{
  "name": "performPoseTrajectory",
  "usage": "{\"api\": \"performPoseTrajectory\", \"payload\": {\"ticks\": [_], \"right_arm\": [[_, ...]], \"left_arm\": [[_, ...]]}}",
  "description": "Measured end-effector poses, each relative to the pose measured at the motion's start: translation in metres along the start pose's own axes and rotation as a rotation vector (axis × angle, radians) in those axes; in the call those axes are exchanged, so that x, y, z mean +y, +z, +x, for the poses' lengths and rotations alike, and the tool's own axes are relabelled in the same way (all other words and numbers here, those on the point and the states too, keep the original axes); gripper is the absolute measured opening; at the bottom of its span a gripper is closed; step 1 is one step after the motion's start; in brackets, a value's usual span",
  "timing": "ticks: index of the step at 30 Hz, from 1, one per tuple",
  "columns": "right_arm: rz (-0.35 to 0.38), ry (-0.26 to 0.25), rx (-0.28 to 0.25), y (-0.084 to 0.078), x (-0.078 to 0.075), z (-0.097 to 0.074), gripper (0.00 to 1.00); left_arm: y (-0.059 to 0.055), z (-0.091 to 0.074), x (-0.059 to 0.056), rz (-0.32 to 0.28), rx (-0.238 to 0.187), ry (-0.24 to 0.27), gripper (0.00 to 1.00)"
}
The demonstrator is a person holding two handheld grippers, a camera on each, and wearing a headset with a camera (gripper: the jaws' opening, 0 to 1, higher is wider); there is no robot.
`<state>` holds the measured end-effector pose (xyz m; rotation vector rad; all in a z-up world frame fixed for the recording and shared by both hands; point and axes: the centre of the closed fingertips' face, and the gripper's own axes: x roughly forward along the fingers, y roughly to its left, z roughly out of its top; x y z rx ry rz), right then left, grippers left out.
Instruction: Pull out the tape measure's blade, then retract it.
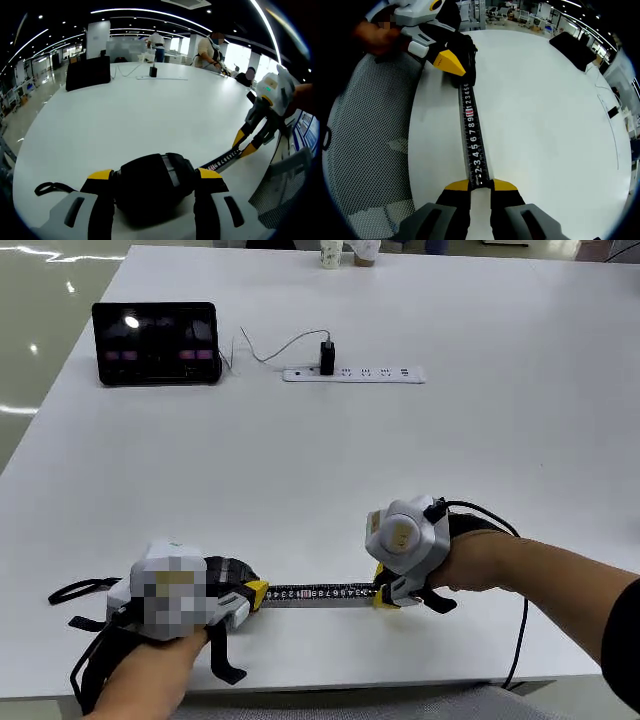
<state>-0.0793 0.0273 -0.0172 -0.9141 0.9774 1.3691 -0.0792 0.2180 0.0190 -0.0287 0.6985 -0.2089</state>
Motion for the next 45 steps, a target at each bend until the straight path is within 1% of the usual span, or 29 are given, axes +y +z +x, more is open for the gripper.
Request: {"api": "performPoseTrajectory", "payload": {"ticks": [14,45], "right_arm": [[-0.003,0.002,0.004,0.004,0.001,0.002,0.11],[-0.002,0.015,-0.017,0.013,0.002,0.005,0.11]], "left_arm": [[0.0,0.0,0.0,0.0,0.0,0.0,0.59],[0.0,0.001,-0.001,-0.001,0.0,0.0,0.59]]}}
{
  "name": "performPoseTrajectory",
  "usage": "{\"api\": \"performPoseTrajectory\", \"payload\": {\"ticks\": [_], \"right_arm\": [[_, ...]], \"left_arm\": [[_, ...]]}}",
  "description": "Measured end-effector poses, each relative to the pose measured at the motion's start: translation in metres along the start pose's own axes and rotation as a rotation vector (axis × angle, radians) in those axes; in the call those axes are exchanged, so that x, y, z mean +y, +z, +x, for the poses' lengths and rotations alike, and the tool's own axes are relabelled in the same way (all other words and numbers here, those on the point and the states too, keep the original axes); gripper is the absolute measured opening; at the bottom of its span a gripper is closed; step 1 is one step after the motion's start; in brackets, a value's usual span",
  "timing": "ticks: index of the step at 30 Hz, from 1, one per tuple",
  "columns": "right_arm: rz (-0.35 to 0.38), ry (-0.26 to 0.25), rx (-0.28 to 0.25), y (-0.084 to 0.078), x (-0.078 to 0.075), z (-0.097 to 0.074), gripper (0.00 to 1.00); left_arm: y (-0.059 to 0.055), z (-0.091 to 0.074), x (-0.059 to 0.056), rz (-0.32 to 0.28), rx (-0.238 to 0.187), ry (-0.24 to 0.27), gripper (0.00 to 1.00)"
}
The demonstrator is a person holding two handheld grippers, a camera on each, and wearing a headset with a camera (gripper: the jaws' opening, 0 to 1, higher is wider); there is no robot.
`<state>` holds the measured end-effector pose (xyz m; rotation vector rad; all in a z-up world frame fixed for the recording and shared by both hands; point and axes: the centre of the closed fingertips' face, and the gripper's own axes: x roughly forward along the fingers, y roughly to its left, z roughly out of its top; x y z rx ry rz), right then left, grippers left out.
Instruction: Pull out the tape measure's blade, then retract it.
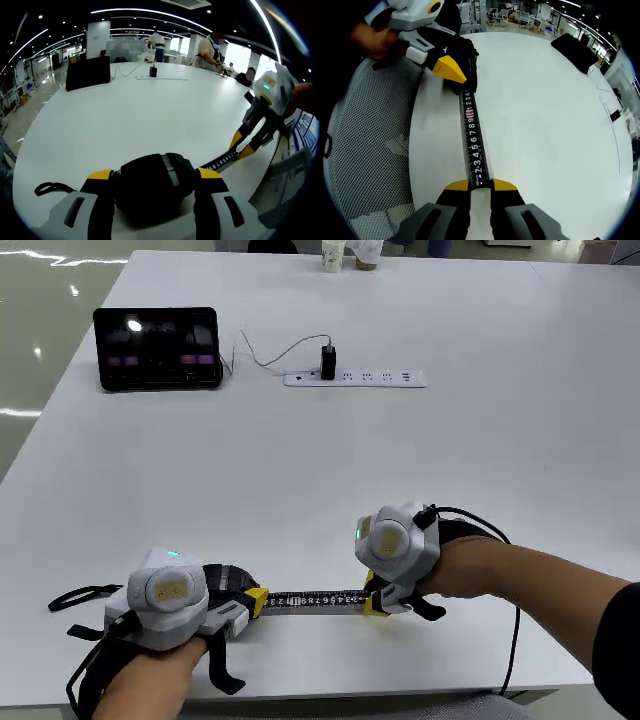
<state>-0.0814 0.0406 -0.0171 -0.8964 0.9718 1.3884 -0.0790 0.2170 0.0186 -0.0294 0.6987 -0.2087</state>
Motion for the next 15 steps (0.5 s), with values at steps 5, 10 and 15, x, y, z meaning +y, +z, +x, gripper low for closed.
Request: {"api": "performPoseTrajectory", "payload": {"ticks": [5,10,15], "right_arm": [[0.0,0.002,-0.001,0.0018,0.0003,0.0004,0.11],[-0.001,-0.001,-0.005,0.0031,0.0004,0.0011,0.11],[0.001,-0.002,-0.012,0.0048,0.0006,0.0016,0.11]], "left_arm": [[0.0001,-0.0002,0.0,0.0,0.0,0.0,0.59],[0.0003,-0.0003,-0.0001,0.0,0.0,0.001,0.59],[0.0004,-0.0004,-0.0001,0.0,0.0,0.001,0.59]]}}
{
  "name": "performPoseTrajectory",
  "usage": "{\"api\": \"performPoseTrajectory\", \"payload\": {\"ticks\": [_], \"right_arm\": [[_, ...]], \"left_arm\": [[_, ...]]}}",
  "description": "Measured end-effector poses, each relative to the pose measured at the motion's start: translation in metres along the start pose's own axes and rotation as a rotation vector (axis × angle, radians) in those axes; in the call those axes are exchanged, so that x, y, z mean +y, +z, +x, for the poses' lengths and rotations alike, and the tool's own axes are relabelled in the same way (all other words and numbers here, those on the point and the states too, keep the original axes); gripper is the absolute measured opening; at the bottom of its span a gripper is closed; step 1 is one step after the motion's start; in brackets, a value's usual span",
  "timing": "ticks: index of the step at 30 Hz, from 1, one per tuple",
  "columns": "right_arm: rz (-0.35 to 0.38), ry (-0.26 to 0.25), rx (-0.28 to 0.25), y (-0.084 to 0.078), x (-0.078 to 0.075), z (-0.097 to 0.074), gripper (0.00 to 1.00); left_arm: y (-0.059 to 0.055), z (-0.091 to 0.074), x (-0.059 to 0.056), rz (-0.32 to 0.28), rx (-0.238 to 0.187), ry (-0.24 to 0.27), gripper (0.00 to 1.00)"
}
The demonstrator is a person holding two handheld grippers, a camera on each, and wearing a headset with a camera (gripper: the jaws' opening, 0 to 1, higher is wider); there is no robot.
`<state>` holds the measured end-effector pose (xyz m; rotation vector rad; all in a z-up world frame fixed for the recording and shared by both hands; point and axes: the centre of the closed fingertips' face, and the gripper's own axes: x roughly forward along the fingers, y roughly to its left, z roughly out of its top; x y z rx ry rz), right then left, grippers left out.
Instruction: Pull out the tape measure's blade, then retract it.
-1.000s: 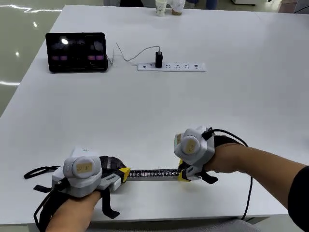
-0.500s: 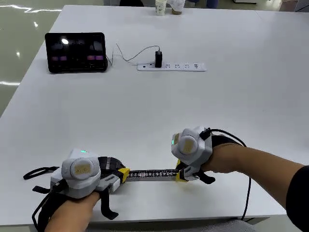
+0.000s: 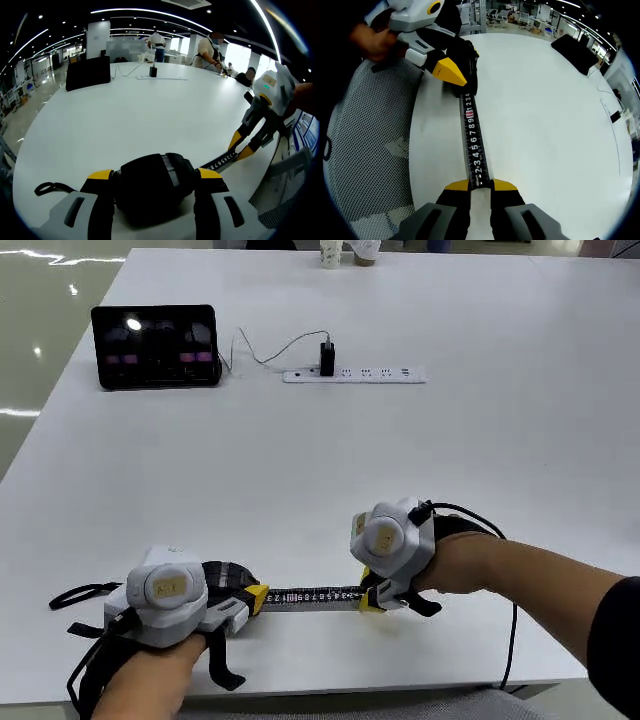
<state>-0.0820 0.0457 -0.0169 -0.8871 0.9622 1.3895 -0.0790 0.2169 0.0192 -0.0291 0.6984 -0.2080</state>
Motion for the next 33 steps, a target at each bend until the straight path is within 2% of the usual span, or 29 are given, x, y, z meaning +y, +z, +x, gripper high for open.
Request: {"api": "performPoseTrajectory", "payload": {"ticks": [33], "right_arm": [[-0.019,0.0,-0.001,0.01,0.002,0.004,0.11]], "left_arm": [[-0.001,0.0,0.001,-0.001,-0.002,-0.001,0.59]]}}
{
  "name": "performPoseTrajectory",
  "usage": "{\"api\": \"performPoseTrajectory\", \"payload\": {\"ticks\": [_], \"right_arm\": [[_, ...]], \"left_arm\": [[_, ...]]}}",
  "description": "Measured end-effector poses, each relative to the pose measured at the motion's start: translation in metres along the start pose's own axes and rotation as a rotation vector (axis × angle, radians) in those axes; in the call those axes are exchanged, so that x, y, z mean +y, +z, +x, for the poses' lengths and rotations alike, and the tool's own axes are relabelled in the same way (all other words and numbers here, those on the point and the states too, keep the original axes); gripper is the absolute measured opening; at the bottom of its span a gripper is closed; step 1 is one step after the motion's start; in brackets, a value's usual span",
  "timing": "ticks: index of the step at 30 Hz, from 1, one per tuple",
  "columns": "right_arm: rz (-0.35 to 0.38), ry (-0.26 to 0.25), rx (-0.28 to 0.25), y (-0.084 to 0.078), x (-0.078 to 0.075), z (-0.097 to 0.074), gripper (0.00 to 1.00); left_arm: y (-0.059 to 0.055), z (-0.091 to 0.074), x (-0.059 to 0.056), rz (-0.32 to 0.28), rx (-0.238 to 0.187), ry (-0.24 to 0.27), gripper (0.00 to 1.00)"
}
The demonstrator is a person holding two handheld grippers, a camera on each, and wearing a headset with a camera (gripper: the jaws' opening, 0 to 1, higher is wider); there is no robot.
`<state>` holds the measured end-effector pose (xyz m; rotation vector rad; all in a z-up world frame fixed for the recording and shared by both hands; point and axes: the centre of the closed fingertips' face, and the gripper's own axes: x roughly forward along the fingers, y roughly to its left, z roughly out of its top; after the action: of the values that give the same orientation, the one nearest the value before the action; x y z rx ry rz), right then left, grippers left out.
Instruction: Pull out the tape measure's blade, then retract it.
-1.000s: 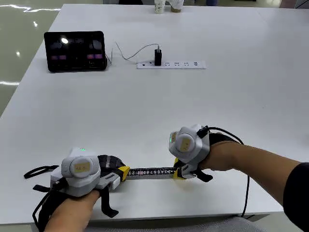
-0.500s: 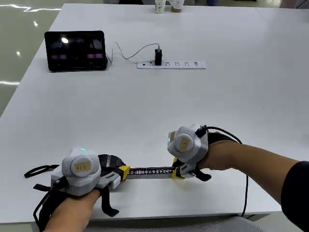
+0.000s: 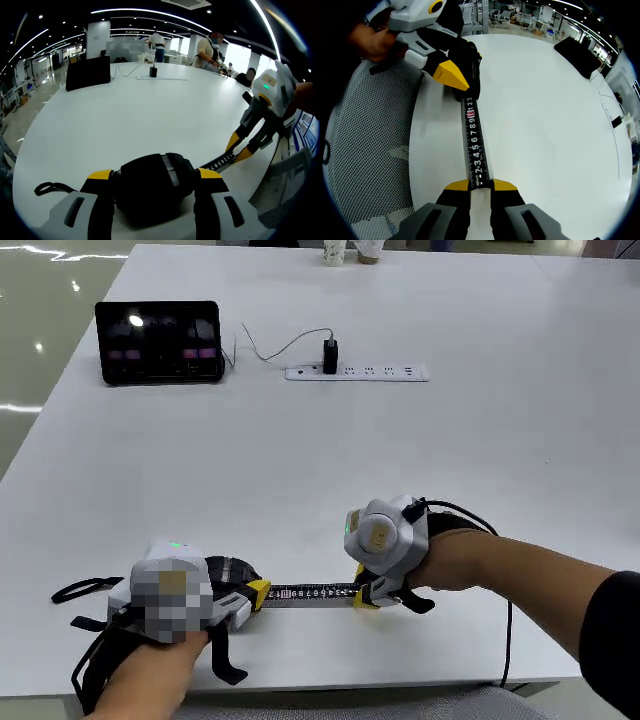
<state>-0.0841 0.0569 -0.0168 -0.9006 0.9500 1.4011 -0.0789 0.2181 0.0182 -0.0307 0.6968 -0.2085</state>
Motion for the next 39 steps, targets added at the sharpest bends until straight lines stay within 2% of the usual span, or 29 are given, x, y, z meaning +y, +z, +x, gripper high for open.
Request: {"api": "performPoseTrajectory", "payload": {"ticks": [26,39], "right_arm": [[0.0,0.005,-0.01,0.006,0.0,0.003,0.11],[-0.01,0.01,-0.041,0.013,0.0,0.006,0.11]], "left_arm": [[0.0,0.0,0.001,-0.001,0.002,0.0,0.59],[0.001,0.0,0.0,0.0,0.001,0.001,0.59]]}}
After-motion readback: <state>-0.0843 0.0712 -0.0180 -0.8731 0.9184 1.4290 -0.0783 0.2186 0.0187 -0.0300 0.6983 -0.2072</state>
